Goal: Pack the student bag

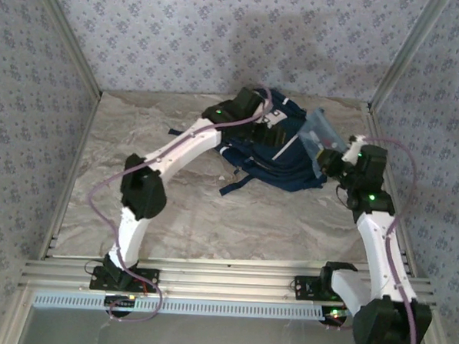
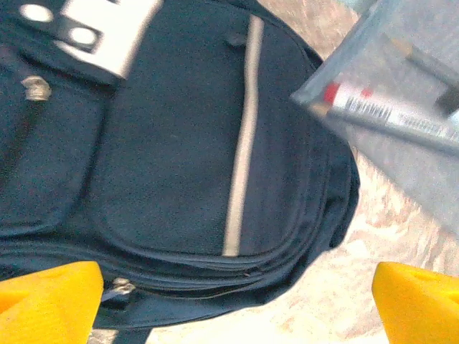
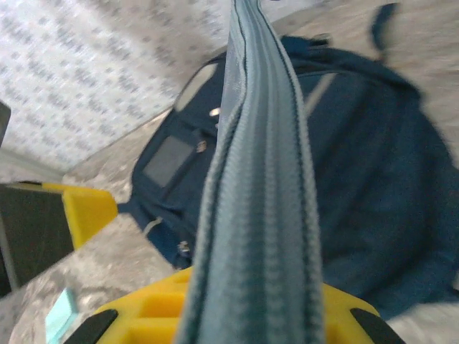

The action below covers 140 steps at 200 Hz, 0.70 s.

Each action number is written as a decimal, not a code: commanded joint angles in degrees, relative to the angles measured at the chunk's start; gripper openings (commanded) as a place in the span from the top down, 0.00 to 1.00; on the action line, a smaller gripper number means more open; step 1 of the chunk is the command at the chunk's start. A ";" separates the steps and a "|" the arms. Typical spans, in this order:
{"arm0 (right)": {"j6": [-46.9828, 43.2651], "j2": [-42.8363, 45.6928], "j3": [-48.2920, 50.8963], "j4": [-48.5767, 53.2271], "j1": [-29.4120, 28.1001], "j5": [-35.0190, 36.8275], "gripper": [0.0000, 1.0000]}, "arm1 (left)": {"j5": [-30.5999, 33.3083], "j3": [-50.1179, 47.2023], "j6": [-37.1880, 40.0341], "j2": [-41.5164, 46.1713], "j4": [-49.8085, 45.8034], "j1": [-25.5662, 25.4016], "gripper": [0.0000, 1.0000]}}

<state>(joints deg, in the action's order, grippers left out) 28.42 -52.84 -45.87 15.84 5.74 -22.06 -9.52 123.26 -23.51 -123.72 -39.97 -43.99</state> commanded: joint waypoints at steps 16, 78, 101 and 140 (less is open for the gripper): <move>0.22 4.08 3.78 7.04 12.21 -6.14 0.90 | 0.04 21.22 12.51 -12.74 -15.75 -2.93 0.06; 4.12 6.80 7.89 2.74 22.13 -11.24 0.90 | 8.72 29.76 18.80 -22.98 -16.48 -6.49 0.06; 4.24 6.68 7.88 2.29 22.14 -11.72 0.90 | 13.32 29.50 20.77 -25.39 -16.55 -7.92 0.06; 4.56 7.00 8.37 2.39 22.17 -12.55 0.90 | 17.61 28.23 20.64 -27.64 -13.78 -8.31 0.06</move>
<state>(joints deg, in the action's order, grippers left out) 32.12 -47.11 -38.11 19.49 27.51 -32.45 2.98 151.06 -4.36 -150.26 -54.30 -51.94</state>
